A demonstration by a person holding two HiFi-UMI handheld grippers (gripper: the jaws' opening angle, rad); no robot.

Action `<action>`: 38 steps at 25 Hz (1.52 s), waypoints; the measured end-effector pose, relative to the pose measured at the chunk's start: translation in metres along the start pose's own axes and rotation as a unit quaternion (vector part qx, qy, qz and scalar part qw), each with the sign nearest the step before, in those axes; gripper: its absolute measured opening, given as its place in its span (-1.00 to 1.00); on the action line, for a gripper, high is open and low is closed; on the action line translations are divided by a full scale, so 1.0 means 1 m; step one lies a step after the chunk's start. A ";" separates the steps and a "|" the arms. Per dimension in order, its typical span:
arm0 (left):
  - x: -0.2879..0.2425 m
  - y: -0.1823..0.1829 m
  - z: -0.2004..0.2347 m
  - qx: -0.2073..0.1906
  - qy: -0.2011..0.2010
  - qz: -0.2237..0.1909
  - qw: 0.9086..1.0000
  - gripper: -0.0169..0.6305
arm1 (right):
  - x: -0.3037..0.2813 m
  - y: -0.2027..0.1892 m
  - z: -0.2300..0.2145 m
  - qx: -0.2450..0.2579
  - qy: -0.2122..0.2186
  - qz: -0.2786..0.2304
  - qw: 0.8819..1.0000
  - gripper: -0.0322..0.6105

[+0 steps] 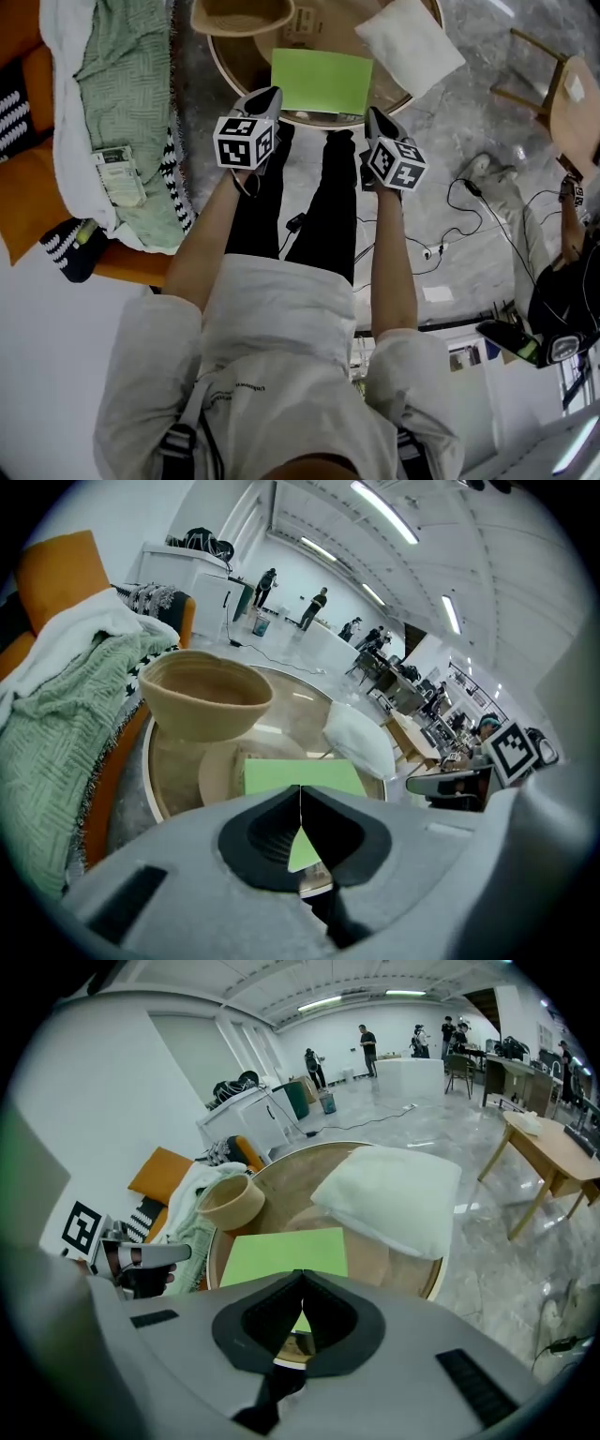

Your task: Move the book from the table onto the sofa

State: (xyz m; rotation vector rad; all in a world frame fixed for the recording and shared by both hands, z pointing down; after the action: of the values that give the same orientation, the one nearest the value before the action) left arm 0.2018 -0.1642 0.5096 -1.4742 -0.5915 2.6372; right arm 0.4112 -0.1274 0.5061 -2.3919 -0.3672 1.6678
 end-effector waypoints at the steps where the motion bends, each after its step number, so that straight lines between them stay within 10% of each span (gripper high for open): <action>1: -0.005 -0.003 0.004 -0.003 0.004 0.004 1.000 -0.91 | -0.006 -0.002 -0.001 -0.001 0.005 0.002 1.000 -0.88; 14: -0.054 -0.020 0.047 0.008 0.037 0.055 0.998 -0.89 | -0.055 -0.005 -0.026 -0.019 0.016 -0.014 1.000 -0.87; 20: -0.069 -0.023 0.058 0.014 0.051 0.071 0.996 -0.49 | -0.064 -0.001 -0.035 -0.013 0.026 -0.019 0.999 -0.60; 38: -0.090 -0.026 0.051 0.061 -0.011 0.108 0.992 -0.27 | -0.099 0.000 -0.034 -0.009 0.074 0.043 0.996 -0.31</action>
State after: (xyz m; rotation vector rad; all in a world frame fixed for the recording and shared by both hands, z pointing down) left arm 0.2046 -0.1769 0.6158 -1.5556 -0.2782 2.7938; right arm 0.4103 -0.1594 0.6054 -2.5581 -0.2597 1.5139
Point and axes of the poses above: the fingertips, and each gripper's own axes: x backward along the fingers, z to its left, y out of its top, the point moved 1 cm from there along x, backward along the fingers, and after that the axes turned 10 degrees about z, right-handed, at the moved point
